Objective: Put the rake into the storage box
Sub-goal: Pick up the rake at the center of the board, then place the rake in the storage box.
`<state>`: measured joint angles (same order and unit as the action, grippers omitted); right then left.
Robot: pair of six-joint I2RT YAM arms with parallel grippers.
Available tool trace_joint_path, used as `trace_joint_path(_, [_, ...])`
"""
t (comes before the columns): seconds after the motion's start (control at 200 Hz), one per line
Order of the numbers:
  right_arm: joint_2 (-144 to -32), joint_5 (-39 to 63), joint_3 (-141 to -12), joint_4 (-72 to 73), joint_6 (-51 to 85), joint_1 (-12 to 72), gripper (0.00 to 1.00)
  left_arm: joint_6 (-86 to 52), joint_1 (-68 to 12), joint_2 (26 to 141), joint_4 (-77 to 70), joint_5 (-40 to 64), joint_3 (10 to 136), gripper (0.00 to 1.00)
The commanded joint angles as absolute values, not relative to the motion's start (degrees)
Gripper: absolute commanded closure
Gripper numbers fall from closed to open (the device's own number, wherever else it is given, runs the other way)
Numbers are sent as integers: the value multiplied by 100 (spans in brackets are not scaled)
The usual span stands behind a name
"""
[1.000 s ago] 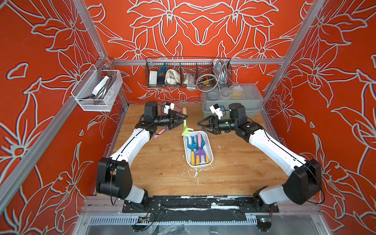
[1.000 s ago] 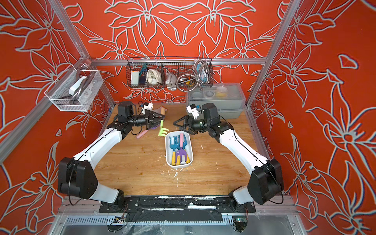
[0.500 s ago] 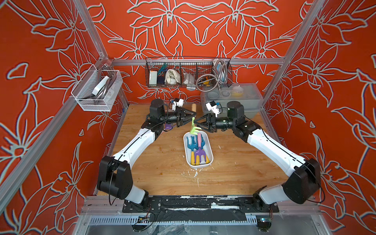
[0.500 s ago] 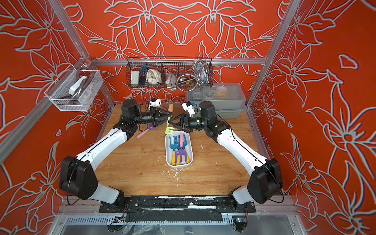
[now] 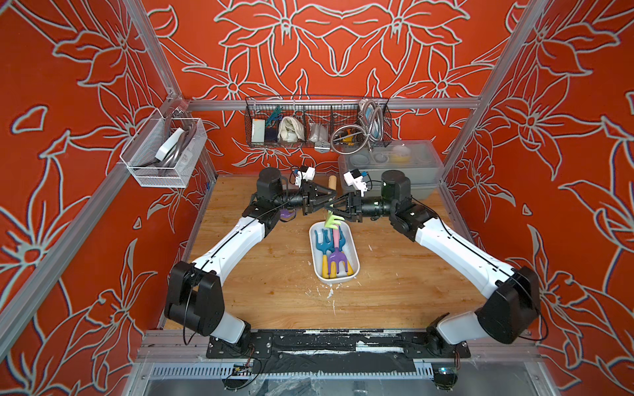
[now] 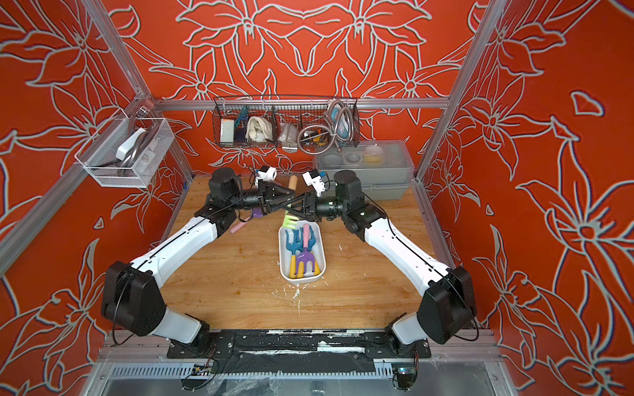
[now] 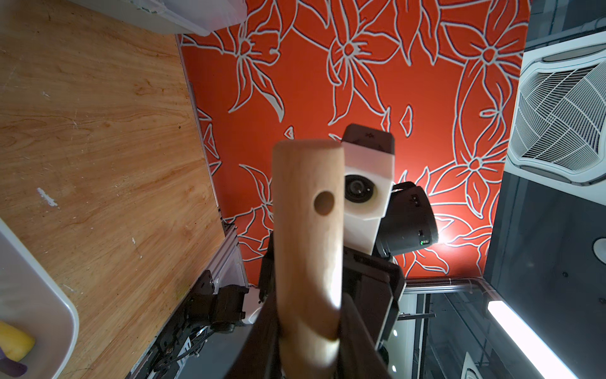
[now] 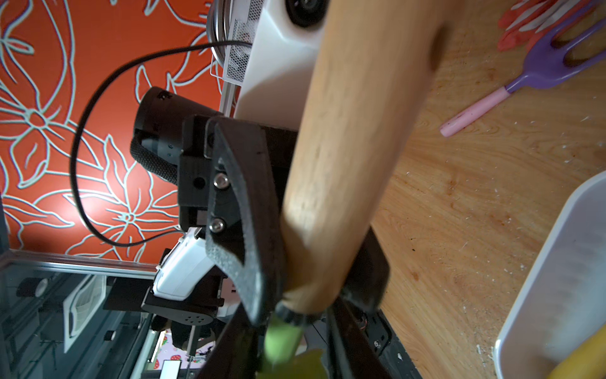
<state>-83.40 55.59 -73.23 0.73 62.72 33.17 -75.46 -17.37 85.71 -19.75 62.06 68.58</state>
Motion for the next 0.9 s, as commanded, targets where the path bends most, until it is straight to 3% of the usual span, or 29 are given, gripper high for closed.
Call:
trace_joint_path(0.0, [-8419,5616,-7444,102,6238,3359,78,-7488,-1766,8490,-2084,6148,6873,61])
trace_joint_path(0.08, [-8428,5606,-7462,-42,6164,3357,86,-7336,-1762,8413,-1835,6094,6882,48])
trace_joint_path(0.13, [-8431,5599,-7469,-136,6127,3350,90,-7181,-1762,8357,-1572,6037,6895,46])
trace_joint_path(0.35, [-8403,5469,-7610,-1013,5564,3331,100,-5864,-1484,7765,729,4969,6846,43])
trace_joint_path(0.596, [-8539,4952,-7888,-2921,4314,3323,100,-4832,-1165,7303,3108,3698,6679,46])
trace_joint_path(0.896, [-9090,3659,-8310,-5070,3115,3423,100,-4418,-1169,6777,4236,2580,6396,50])
